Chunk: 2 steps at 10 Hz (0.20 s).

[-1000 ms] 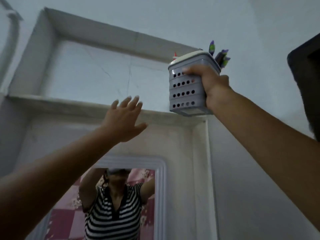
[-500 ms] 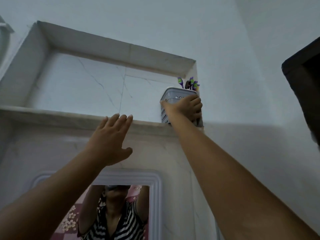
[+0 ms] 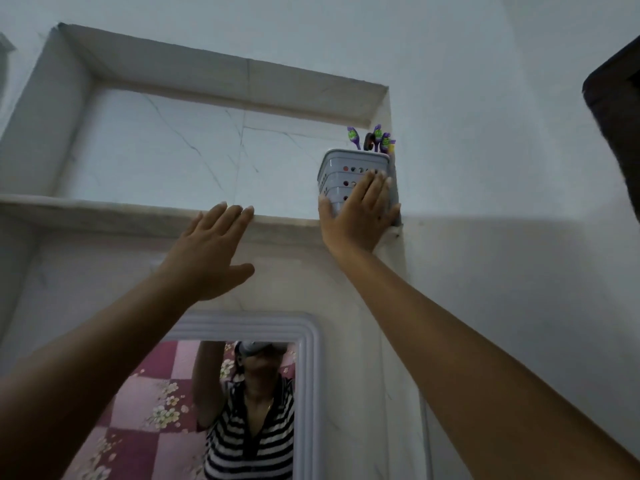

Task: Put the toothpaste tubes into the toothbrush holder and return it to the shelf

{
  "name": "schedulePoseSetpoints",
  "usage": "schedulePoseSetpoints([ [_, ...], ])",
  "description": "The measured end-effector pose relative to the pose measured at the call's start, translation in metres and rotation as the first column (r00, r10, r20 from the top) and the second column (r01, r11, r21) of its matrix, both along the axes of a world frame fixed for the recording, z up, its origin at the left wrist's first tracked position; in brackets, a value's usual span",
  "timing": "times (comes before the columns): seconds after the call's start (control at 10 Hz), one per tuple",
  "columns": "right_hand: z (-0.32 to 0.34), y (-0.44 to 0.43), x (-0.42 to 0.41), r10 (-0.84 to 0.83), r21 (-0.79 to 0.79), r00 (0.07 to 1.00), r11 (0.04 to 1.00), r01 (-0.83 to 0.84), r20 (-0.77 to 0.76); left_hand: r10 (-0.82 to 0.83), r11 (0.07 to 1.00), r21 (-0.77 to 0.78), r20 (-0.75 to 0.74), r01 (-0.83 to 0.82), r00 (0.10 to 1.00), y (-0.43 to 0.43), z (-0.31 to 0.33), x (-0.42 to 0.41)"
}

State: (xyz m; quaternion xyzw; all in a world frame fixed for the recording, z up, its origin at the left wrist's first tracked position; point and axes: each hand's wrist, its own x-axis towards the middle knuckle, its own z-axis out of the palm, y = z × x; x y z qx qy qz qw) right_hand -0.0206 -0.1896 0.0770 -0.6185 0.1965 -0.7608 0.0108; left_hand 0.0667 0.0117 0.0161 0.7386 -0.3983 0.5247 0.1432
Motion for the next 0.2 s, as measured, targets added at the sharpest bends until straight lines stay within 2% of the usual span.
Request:
schedulePoseSetpoints([
  [0.1,-0.03,0.005,-0.009,0.043,-0.081,0.998,0.996,-0.047,-0.055,0.065,0.997,0.043,-0.006,-0.065,0.998,0.009,0.005,-0.011],
  [0.2,-0.056,0.024,-0.034,0.187,-0.105,0.971,0.973,-0.204,-0.147,0.149,0.981,0.125,0.026,-0.151,0.989,0.027,0.005,-0.029],
])
